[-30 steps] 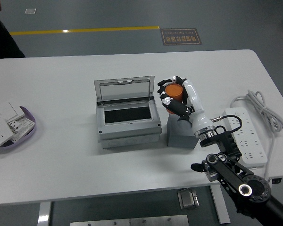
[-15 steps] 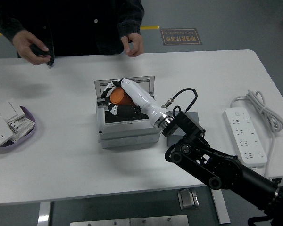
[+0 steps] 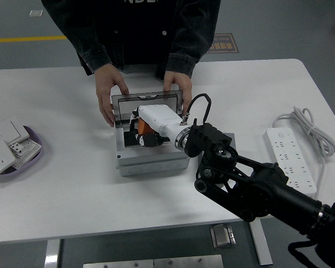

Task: Pick up the cylinder from the cube,place it in the box,flap close box

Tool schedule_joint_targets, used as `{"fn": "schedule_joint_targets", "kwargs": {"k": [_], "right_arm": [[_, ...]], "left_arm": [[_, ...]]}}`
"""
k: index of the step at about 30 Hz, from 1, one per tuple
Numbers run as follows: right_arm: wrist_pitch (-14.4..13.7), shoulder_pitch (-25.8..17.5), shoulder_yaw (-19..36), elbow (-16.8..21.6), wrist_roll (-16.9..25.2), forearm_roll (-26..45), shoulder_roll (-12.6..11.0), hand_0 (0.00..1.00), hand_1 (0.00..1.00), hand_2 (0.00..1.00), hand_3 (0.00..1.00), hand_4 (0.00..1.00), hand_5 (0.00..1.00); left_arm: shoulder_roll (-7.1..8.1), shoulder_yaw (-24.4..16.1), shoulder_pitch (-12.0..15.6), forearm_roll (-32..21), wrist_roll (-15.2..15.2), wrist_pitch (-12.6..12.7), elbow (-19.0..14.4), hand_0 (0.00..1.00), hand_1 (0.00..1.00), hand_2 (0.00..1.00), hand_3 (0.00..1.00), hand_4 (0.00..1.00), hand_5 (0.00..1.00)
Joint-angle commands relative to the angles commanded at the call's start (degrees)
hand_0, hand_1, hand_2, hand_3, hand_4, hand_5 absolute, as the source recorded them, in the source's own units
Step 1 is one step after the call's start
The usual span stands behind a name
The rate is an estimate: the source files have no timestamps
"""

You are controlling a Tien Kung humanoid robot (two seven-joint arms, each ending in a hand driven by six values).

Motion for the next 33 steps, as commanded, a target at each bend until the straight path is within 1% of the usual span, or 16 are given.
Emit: {"fn": "schedule_joint_targets", "kwargs": {"k": [4, 5, 10, 11, 16, 17, 22, 23, 27, 28, 29, 31, 33], "right_arm": [[1.63, 0.18, -0.44, 0.05, -1.81, 0.03, 0.00, 0.236, 0.356, 0.435, 0.380, 0.002, 0.002], [1.89, 0.21, -0.55, 0.06, -2.08, 0.15, -0.02, 0.639, 0.628, 0.630, 0.648, 0.292, 0.095], [2.31, 0.22, -0.80, -0.13, -2.31, 0.41, -0.01, 0.639, 0.628, 0.630, 0.648, 0.292, 0.095], [2.29, 0.20, -0.81, -0.16, -2.24, 0.42, -0.01, 0.760, 0.700, 0.725, 0.729, 0.524, 0.181], [1.93, 0.19, -0.72, -0.33, -1.59, 0.44, -0.04, 0.760, 0.700, 0.725, 0.729, 0.524, 0.181], [1.88, 0.19, -0.70, -0.37, -1.48, 0.47, -0.05, 0.813, 0.717, 0.749, 0.766, 0.619, 0.193], [1.66, 0.10, -0.60, -0.66, -0.97, 0.49, -0.06, 0.813, 0.717, 0.749, 0.766, 0.619, 0.193], [1.63, 0.07, -0.58, -0.70, -0.86, 0.51, -0.06, 0.821, 0.718, 0.749, 0.804, 0.692, 0.212], [1.33, -0.05, -0.47, -0.75, -0.34, 0.87, -0.09, 0.821, 0.718, 0.749, 0.804, 0.692, 0.212], [1.13, -0.12, -0.44, -0.70, -0.12, 1.27, -0.11, 0.821, 0.718, 0.749, 0.804, 0.692, 0.212], [0.81, -0.24, -0.43, -0.63, 0.26, 2.09, -0.14, 0.825, 0.719, 0.746, 0.811, 0.718, 0.223], [-0.12, -0.63, -0.43, -0.45, 1.48, 4.33, -0.22, 0.825, 0.719, 0.746, 0.811, 0.718, 0.223], [-1.70, -1.50, -0.20, 0.15, 3.85, 7.60, -0.51, 0.825, 0.719, 0.746, 0.811, 0.718, 0.223]], "left_arm": [[-0.02, -0.09, -0.04, 0.14, 0.01, -0.03, 0.00, 0.596, 0.582, 0.560, 0.602, 0.664, 0.278], [-0.02, -0.13, -0.05, 0.18, 0.02, -0.03, 0.00, 0.596, 0.580, 0.560, 0.603, 0.665, 0.278], [-0.03, -0.22, -0.11, 0.35, 0.04, -0.07, 0.00, 0.596, 0.580, 0.560, 0.603, 0.665, 0.278], [-0.03, -0.23, -0.12, 0.36, 0.04, -0.07, 0.00, 0.596, 0.582, 0.560, 0.603, 0.666, 0.280], [0.01, -0.26, -0.06, 0.39, 0.08, -0.05, 0.00, 0.596, 0.582, 0.560, 0.603, 0.666, 0.280], [0.01, -0.27, -0.06, 0.39, 0.08, -0.05, 0.00, 0.596, 0.582, 0.560, 0.603, 0.666, 0.281], [0.03, -0.34, -0.07, 0.54, 0.06, -0.09, 0.00, 0.596, 0.582, 0.560, 0.603, 0.666, 0.281], [0.03, -0.36, -0.08, 0.58, 0.05, -0.11, 0.00, 0.596, 0.581, 0.560, 0.603, 0.667, 0.282], [0.03, -0.44, -0.11, 0.72, 0.04, -0.14, 0.00, 0.596, 0.581, 0.560, 0.603, 0.667, 0.282], [0.03, -0.45, -0.11, 0.75, 0.04, -0.15, 0.00, 0.596, 0.581, 0.560, 0.603, 0.667, 0.282], [0.04, -0.44, -0.12, 0.75, 0.04, -0.16, 0.00, 0.596, 0.582, 0.560, 0.603, 0.667, 0.282], [0.04, -0.46, -0.14, 0.77, 0.03, -0.16, 0.00, 0.596, 0.582, 0.560, 0.603, 0.667, 0.282], [0.01, -0.35, -0.15, 0.59, -0.01, -0.13, 0.00, 0.596, 0.582, 0.560, 0.603, 0.667, 0.282]]}}
